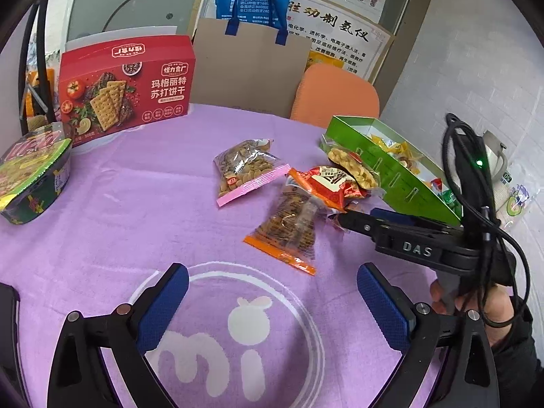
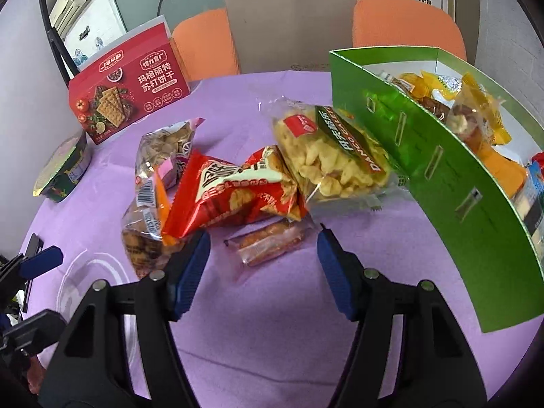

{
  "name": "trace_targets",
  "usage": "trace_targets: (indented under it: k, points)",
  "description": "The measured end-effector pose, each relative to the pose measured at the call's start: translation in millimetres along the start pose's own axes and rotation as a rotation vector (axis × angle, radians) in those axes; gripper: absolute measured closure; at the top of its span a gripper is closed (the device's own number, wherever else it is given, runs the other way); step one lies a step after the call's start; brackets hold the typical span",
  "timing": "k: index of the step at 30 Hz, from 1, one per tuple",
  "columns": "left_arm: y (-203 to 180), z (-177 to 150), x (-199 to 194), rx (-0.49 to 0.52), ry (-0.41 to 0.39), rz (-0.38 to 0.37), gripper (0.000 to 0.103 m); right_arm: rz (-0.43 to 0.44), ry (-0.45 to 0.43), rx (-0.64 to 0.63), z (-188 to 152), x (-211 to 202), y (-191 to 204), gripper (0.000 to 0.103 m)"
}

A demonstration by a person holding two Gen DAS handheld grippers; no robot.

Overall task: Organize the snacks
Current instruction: 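Grasp a small clear wrapped cake with the right tool while the left tool grasps the orange-edged pack, then carry both packs into the green box and open both tools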

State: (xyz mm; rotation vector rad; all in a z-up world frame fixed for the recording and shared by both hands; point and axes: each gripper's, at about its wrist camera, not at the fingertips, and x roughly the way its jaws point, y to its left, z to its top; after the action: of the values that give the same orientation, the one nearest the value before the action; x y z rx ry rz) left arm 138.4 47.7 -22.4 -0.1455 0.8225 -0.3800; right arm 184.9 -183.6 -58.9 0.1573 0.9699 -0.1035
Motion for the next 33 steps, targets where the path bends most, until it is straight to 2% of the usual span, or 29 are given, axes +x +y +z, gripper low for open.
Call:
trace_targets:
  k: [1,3,4,6,9,17,19,21,22,25,28,33]
  points:
    - [-0.7,1.3,0.4,0.005,0.002,-0.012,0.003,0.005,0.007,0.003,0.0,2.8,-1.1,0.038]
    - [-2.2,4.5,1.4,0.016,0.004,-0.019,0.005,-0.029,0.004,-0.018,-1.7,2.7,-2.6,0.073]
    - [-3.3,7.0,2.2,0.023,0.004,-0.016,0.005,-0.032,0.011,-0.02,-2.6,2.1,-5.2,0.082]
    - [-4.1,11.9,4.6,0.033,0.006,-0.016,0.007,0.004,0.018,0.009,-6.8,-4.2,-14.7,0.082]
    - [-2.7,18.4,10.6,0.035,0.022,-0.024,0.012,-0.001,0.013,0.025,-17.9,-18.1,-26.2,0.082]
    - [-3.8,35.6,38.8,0.073,0.056,0.023,0.013,0.049,-0.027,0.067,-45.4,-55.7,-34.1,0.082]
    - [-6.3,37.9,49.5,0.09,0.08,0.028,0.019,0.05,-0.033,0.061,-46.5,-61.3,-32.5,0.082]
    - [-8.6,38.0,58.0,0.1,0.107,0.007,0.031,0.037,-0.034,0.044,-48.2,-65.6,-30.5,0.082]
    - [-8.7,37.7,62.2,0.102,0.114,0.005,0.034,0.032,-0.036,0.036,-49.0,-66.6,-28.7,0.082]
    - [-3.3,35.5,74.6,0.063,0.153,0.024,0.05,0.049,-0.035,0.036,-54.1,-69.3,-27.9,0.082]
    - [0.8,32.2,71.0,0.019,0.161,-0.01,0.054,0.083,-0.03,0.056,-60.4,-72.7,-30.5,0.082]
    - [-19.3,24.2,52.4,0.047,0.164,-0.034,0.062,0.113,-0.061,0.068,-67.3,-90.2,-31.6,0.082]
